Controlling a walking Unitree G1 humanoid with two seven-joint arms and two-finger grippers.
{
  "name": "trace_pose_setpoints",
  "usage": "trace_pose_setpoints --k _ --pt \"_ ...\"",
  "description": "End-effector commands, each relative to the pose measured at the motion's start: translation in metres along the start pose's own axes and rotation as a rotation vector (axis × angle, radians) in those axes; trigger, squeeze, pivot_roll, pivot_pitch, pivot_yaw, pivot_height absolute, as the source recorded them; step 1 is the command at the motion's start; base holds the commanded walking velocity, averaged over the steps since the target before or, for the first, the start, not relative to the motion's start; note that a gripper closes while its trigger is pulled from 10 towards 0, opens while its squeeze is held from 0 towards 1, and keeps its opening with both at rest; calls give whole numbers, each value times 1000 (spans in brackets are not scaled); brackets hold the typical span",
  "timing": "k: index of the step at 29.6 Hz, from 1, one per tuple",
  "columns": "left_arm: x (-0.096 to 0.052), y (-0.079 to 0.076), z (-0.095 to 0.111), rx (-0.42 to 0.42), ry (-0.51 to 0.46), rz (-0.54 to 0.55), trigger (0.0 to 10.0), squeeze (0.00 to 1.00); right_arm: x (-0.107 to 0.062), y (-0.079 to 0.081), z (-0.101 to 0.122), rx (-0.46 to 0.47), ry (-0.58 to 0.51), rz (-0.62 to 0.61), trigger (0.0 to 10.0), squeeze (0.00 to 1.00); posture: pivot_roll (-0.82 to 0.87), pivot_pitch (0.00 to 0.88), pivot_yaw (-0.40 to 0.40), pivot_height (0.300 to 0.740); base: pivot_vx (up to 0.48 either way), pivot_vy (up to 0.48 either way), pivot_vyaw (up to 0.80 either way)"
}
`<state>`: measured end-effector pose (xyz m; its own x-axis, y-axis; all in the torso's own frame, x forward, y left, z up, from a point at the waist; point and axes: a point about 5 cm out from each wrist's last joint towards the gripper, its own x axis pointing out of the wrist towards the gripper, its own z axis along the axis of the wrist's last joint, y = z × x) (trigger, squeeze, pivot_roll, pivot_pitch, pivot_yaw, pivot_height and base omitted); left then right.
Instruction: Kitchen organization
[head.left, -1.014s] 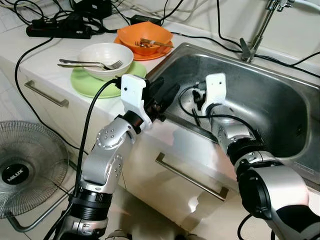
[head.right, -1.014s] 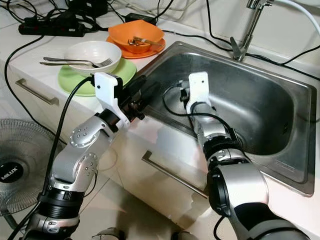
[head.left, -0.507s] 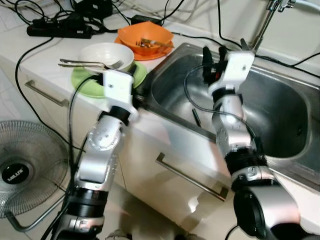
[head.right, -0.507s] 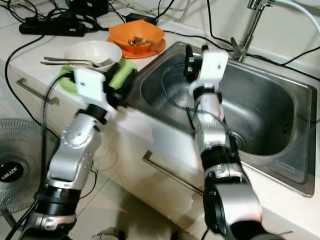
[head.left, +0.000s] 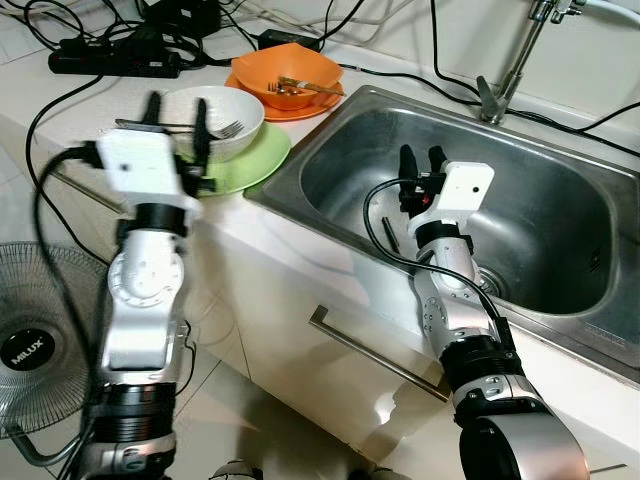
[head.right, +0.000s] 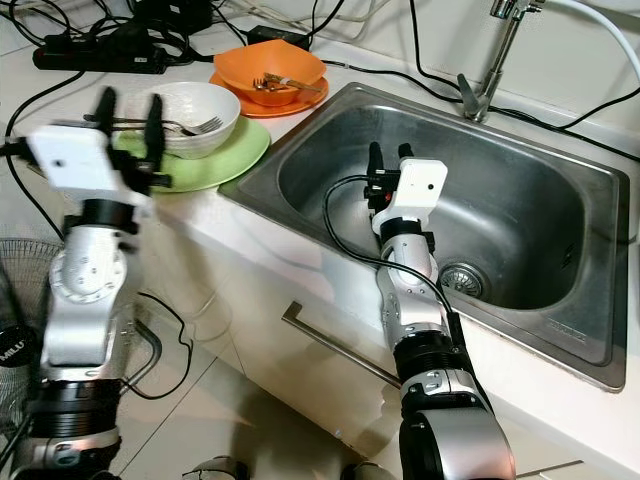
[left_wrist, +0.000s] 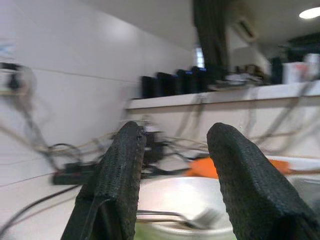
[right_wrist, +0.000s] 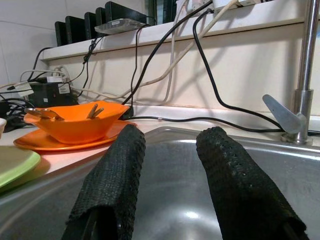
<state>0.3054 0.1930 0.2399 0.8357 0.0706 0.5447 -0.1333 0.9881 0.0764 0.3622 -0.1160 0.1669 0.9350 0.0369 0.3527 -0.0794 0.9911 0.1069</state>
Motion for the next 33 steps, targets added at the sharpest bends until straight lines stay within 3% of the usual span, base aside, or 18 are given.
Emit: trace_pose_setpoints --k 1,5,7,10,20,33 --pt "0 7 -2 -10 8 30 10000 0 -4 0 -5 1 25 -3 10000 0 142 104 -43 740 0 0 0" --pt "-1 22 -11 -38 61 66 10000 0 -5 1 -6 2 28 -5 10000 0 142 105 -43 740 0 0 0" --pt "-1 36 -25 -62 136 23 10000 0 -7 2 -7 2 32 -4 10000 0 142 104 -43 740 0 0 0" --pt "2 46 -26 -34 153 -38 10000 0 -7 2 -7 3 31 -6 10000 0 140 105 -41 740 0 0 0" --pt "7 59 -30 26 185 -148 10000 0 -6 1 -6 8 31 -13 10000 0 137 104 -43 740 0 0 0" --pt "21 77 -31 67 183 -156 10000 0 -5 1 -5 12 29 -15 10000 0 138 100 -48 740 0 0 0"
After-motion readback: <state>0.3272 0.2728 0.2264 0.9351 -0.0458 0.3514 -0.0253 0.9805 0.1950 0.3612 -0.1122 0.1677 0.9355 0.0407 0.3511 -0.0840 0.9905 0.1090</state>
